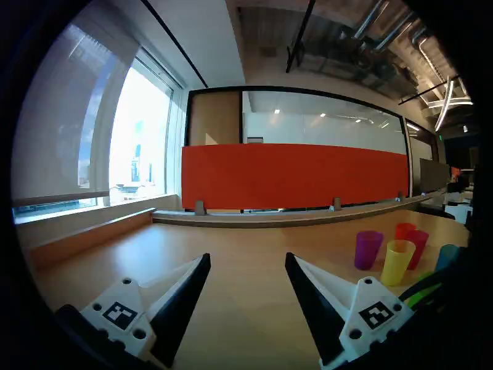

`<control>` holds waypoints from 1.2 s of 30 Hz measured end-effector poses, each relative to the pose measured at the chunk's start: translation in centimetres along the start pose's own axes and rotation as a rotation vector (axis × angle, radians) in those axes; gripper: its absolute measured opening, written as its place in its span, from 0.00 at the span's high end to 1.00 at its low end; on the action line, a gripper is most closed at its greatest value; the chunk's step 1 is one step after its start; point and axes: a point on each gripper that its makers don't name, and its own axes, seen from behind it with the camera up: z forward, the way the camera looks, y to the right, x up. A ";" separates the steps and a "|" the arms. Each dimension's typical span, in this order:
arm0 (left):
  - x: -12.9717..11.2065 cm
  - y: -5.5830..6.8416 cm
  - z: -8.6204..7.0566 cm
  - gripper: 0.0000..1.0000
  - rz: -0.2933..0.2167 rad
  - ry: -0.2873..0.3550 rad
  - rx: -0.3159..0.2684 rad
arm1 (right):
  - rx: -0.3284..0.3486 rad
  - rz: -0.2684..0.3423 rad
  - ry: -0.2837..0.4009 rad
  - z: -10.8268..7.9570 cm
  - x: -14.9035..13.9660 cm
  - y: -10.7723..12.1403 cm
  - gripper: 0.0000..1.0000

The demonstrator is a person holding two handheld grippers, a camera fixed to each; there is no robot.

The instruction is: Pour water

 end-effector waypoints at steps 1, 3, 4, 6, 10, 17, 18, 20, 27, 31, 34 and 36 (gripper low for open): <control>0.0 0.0 0.0 0.10 0.000 0.000 0.000 | 0.001 -0.003 0.000 0.0 0.0 -0.1 0.01; 0.0 0.0 0.0 0.10 0.000 0.000 0.000 | 0.003 -0.008 0.000 0.0 -0.1 -0.3 0.00; 0.0 0.0 0.0 0.11 0.000 0.000 0.000 | 0.003 -0.009 0.000 0.0 -0.1 -0.4 0.01; 0.1 0.0 0.0 0.11 0.000 0.000 0.000 | 0.004 -0.010 -0.001 0.0 -0.1 -0.6 0.01; 0.1 0.0 0.0 0.10 0.000 0.000 0.000 | 0.007 -0.009 -0.001 -0.1 -0.1 -0.7 0.00; 0.1 0.0 0.0 0.10 0.000 0.000 0.000 | 0.007 -0.009 -0.001 -0.1 -0.1 -0.7 0.00; 0.1 0.0 0.0 0.11 0.000 0.000 0.000 | 0.007 -0.009 -0.001 -0.1 -0.1 -0.6 0.00; 0.0 0.0 0.0 0.10 0.000 0.000 0.000 | 0.005 -0.009 -0.001 -0.2 -0.1 -0.6 0.00; 0.0 0.0 0.0 0.11 0.000 0.000 0.000 | 0.005 -0.009 -0.001 -0.2 -0.2 -0.5 0.00; 0.0 0.0 0.0 0.10 0.000 0.000 0.000 | 0.005 -0.009 -0.001 -0.2 -0.3 -0.6 0.01; 0.0 0.0 0.0 0.11 0.000 0.000 0.000 | 0.005 -0.009 -0.001 -0.1 -0.3 -0.6 0.00; 0.0 0.0 0.0 0.11 0.000 0.000 0.000 | 0.005 -0.009 -0.002 -0.1 -0.3 -0.6 0.00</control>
